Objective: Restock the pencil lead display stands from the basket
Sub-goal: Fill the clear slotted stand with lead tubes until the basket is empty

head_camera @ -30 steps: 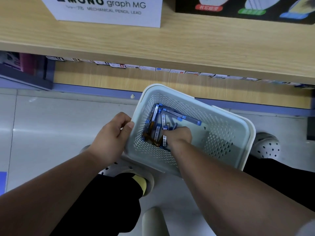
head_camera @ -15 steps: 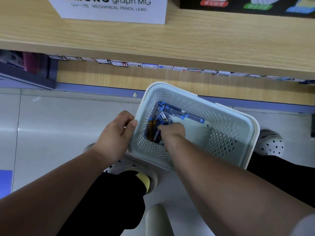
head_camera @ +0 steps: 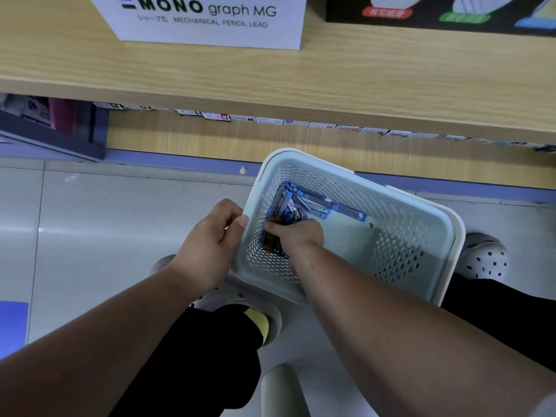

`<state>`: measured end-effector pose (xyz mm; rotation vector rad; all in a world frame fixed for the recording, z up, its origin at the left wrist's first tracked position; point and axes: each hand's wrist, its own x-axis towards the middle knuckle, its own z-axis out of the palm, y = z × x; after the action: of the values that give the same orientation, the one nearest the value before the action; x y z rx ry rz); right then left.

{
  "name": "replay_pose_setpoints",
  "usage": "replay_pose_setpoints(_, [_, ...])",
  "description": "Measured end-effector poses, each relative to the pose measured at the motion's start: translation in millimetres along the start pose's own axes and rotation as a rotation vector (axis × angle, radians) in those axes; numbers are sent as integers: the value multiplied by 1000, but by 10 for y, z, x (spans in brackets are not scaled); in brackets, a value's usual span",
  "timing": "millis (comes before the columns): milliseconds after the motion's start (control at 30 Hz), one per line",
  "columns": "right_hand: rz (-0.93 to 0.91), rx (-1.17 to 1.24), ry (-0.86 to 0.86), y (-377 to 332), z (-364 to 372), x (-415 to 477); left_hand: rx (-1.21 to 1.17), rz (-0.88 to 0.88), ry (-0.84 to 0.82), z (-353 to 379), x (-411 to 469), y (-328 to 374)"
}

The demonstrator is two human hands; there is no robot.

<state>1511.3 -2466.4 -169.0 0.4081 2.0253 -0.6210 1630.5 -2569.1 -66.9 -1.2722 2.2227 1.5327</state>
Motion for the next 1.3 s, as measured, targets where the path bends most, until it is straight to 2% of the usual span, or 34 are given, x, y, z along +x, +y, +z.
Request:
replay_pose_setpoints(567, [53, -18, -18, -93, 135, -46, -77, -31, -56, 7, 6, -15])
replay_pose_setpoints(833, [-55, -75, -14, -96, 143, -59, -92, -19, -70, 4, 3, -14])
replay_pose_setpoints(1300, [-22, 72, -43, -61, 152, -4, -68, -15, -56, 11, -7, 7])
